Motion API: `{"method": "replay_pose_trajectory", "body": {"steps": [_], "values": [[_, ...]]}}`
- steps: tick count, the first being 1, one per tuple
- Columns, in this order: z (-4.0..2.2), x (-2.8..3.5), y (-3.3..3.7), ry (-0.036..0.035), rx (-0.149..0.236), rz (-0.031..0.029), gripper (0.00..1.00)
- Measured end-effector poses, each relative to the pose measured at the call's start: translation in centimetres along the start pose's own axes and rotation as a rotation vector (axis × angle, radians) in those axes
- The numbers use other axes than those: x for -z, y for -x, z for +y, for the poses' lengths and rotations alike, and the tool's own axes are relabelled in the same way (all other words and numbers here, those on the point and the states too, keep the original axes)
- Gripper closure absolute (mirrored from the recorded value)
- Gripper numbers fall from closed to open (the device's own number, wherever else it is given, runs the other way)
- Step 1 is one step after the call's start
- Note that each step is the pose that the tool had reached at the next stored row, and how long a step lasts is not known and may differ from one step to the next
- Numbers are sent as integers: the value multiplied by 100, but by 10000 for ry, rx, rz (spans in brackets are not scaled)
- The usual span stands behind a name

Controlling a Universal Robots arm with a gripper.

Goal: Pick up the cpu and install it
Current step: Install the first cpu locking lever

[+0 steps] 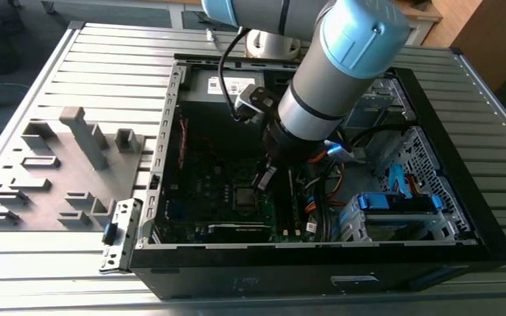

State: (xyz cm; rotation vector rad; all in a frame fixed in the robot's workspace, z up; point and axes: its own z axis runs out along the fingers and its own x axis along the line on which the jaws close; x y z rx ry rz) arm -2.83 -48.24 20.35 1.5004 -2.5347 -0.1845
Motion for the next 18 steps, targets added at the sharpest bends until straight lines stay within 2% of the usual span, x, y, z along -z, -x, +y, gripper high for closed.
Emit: {"method": "replay_pose_trajectory", "body": {"steps": [5, 7, 18], "values": [[3, -36, -3, -59, -29, 110, 89], [-1, -48, -8, -73, -36, 136, 89], [-29, -124, -20, -84, -41, 152, 89]]}}
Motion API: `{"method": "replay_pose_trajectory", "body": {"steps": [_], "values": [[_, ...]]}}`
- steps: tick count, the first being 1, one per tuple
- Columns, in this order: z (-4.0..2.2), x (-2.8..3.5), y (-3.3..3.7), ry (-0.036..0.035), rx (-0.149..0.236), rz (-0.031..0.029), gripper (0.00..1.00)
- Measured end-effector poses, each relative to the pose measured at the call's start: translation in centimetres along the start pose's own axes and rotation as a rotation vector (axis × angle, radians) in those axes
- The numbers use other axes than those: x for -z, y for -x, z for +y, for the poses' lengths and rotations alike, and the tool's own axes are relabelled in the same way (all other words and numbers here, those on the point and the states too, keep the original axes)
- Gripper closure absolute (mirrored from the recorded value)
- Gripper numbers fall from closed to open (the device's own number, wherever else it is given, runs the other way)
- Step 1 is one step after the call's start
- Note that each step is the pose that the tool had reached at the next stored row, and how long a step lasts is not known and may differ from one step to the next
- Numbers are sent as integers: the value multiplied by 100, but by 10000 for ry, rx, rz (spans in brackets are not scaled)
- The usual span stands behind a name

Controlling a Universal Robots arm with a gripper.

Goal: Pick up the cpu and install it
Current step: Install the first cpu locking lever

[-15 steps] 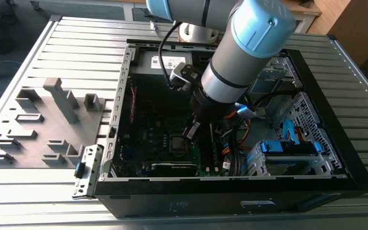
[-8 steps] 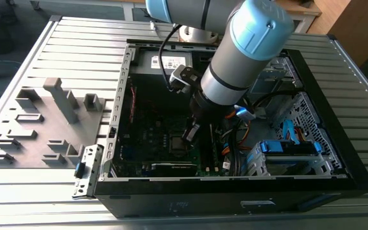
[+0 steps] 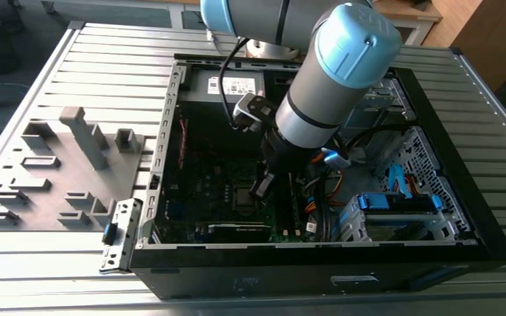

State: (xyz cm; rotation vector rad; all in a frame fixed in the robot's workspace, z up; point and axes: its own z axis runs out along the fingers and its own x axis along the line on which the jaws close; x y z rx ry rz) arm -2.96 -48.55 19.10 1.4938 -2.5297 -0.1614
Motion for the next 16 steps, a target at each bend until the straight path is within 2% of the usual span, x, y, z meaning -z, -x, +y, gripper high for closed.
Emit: {"method": "replay_pose_trajectory", "body": {"steps": [16], "values": [[-63, -21, -26, 0, -14, 0, 89]]}}
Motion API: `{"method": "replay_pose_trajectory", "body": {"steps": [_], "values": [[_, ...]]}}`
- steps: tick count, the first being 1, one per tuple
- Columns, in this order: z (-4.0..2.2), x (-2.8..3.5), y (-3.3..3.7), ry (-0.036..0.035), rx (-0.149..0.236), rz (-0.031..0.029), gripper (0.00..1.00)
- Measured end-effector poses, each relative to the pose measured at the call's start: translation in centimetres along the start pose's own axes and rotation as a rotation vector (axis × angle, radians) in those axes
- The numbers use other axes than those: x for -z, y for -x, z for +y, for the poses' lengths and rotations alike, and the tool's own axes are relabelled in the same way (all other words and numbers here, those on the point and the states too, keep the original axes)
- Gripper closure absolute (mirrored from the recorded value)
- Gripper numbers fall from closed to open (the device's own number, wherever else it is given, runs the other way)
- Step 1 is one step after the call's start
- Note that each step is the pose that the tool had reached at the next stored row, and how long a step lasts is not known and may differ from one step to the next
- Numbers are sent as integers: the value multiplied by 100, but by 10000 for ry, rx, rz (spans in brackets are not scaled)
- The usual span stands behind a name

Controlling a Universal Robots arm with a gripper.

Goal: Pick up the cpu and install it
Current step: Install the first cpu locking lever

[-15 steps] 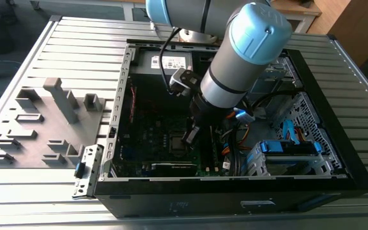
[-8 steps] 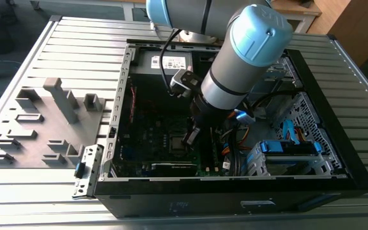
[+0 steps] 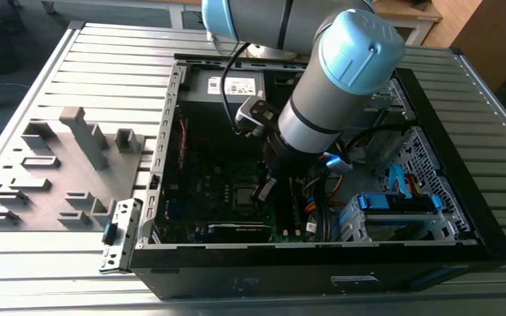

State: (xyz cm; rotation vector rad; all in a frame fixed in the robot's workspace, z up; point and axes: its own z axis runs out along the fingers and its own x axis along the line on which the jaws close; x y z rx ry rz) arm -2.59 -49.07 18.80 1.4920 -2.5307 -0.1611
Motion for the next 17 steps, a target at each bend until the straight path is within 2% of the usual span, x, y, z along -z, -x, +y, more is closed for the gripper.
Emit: {"method": "replay_pose_trajectory", "body": {"steps": [9, 17], "values": [[-18, -36, 10, -2, 1, -2, 89], [-26, -36, 14, 3, 3, -7, 89]]}}
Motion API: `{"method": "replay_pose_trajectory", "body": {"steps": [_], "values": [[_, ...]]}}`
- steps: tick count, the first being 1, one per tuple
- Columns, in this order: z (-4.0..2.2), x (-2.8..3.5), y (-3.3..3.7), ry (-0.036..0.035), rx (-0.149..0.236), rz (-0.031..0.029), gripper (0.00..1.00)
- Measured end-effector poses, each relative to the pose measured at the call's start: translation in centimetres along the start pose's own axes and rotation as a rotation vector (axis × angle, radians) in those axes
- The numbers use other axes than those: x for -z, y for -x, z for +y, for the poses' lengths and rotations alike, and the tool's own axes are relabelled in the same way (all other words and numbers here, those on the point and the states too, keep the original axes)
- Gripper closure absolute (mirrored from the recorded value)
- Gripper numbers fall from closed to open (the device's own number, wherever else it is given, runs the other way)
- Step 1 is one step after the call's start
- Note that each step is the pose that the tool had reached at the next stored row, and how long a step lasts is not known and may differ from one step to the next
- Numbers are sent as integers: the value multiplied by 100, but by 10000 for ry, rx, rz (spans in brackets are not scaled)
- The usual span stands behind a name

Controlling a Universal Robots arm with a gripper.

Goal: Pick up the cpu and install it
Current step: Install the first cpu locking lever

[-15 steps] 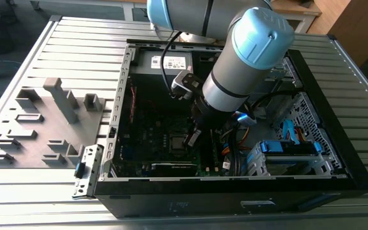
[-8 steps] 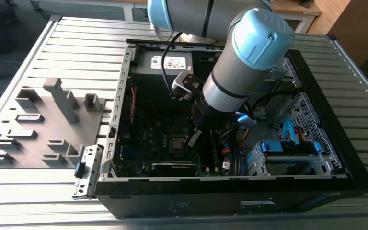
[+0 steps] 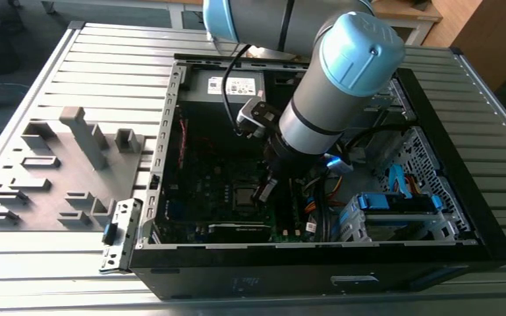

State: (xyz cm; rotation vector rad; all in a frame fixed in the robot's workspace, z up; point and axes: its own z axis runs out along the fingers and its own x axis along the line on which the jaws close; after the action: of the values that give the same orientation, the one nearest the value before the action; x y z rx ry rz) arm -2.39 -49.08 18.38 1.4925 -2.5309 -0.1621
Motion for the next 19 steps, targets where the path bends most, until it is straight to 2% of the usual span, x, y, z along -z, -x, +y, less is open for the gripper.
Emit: {"method": "replay_pose_trajectory", "body": {"steps": [4, 7, 16, 19], "values": [[-21, 7, 8, 13, 0, -3, 89], [-27, 14, 1, 35, 12, -42, 89], [-46, 84, -67, 127, 56, -205, 89], [-52, 105, -87, 177, 80, -297, 89]]}}
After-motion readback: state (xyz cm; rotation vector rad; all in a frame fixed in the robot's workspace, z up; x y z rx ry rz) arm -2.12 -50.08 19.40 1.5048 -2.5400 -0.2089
